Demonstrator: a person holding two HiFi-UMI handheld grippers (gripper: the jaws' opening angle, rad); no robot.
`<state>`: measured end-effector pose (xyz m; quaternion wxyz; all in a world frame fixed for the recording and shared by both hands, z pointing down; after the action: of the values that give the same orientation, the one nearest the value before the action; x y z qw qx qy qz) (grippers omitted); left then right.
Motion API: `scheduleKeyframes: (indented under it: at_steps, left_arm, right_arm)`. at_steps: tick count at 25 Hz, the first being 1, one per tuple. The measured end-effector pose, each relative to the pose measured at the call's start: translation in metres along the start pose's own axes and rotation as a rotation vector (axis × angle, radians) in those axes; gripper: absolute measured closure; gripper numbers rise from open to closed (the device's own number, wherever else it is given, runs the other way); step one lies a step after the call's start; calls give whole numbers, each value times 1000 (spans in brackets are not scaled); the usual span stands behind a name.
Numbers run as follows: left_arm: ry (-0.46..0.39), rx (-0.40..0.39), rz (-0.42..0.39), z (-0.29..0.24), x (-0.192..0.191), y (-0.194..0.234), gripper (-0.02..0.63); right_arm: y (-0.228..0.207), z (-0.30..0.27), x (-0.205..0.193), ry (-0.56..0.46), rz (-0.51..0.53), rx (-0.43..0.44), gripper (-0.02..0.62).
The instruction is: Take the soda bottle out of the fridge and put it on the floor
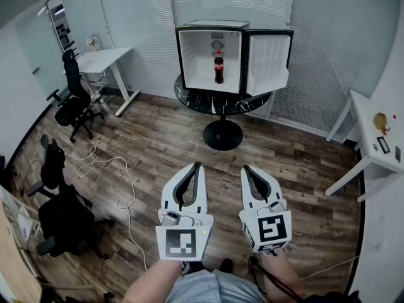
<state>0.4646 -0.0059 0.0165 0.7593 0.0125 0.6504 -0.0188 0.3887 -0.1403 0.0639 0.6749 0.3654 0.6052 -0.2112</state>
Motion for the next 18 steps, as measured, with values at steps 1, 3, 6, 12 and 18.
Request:
scheduleKeyframes:
  at_steps: [1,3,6,12,18]
  left_arm:
    - [-2,2,0,-2,0,-3,588]
    - [-7,6,1,-6,-2,-11,588]
    - [-7,16,9,-10,-5,-20,588]
    - [10,40,-10,-16,-15,-38,588]
    - [24,49,-10,-31,-26,-36,588]
  right_arm:
    - [-4,1,-1,-2,2,1,584]
    - [-11,3,-3,-5,5,2,584]
    - [-21,7,-8,-14,-3,10,584]
    - [-47,13,-21,-20,-45,15,583]
    - [-59,3,-33,-11,-60,11,583]
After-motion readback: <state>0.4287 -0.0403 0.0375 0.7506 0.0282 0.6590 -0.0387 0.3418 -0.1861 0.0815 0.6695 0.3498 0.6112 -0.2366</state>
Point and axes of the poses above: the fingertips, and each gripper's own axes: z backward along the fingers, y to its left, x out of its top, the point moved 7 cm from there along z, backward along the fingers, and after that the axes turned 7 degrees about z, right-handed, at the moved point
